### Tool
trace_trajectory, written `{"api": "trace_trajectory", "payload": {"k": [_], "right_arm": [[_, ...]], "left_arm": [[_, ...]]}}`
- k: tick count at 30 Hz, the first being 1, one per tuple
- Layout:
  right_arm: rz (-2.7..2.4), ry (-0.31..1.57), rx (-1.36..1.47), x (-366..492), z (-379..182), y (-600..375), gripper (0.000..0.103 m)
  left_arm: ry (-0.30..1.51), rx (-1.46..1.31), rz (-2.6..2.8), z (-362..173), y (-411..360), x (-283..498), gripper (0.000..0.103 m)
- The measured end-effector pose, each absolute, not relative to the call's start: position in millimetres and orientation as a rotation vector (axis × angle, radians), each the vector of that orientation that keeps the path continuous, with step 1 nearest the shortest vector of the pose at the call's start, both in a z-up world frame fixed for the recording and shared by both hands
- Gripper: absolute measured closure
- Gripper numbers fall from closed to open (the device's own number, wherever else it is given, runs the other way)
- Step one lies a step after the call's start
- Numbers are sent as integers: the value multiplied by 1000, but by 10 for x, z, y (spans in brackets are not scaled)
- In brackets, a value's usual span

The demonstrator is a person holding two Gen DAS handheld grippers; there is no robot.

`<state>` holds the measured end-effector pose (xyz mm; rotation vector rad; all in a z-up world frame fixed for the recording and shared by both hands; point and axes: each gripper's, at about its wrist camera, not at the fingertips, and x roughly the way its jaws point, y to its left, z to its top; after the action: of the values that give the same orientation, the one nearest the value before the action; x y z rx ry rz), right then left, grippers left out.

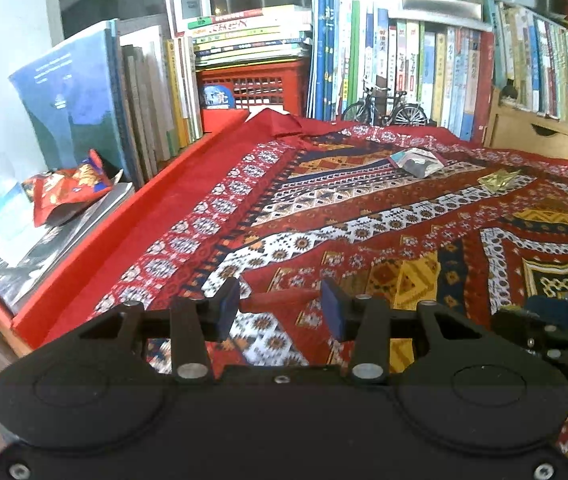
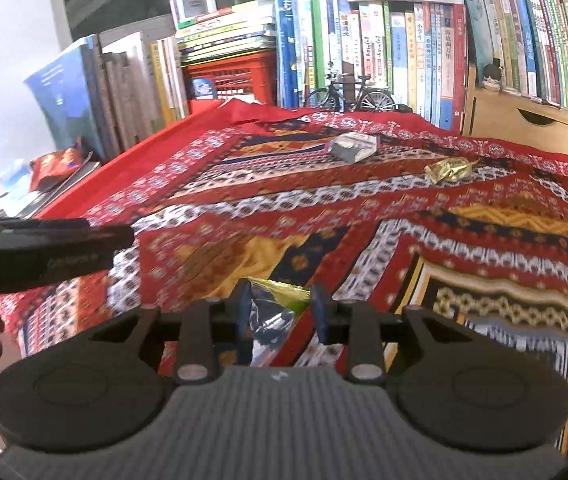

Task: Organize books
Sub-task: 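Carry the silver foil wrapper with the right gripper toward the bed edge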

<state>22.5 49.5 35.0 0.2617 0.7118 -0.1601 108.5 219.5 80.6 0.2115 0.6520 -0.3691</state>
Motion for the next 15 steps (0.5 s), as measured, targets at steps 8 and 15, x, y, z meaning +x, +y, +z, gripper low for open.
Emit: {"api": "trace_trajectory", "payload": {"k": [8,15], "right_arm": [[-168,686,264,-211,571,856,65],[-148,690,275,-564,668,1190,65]], "left_arm": [[654,169,-391,920,2680,672,61],[644,208,-434,926,3048,224,61]]}}
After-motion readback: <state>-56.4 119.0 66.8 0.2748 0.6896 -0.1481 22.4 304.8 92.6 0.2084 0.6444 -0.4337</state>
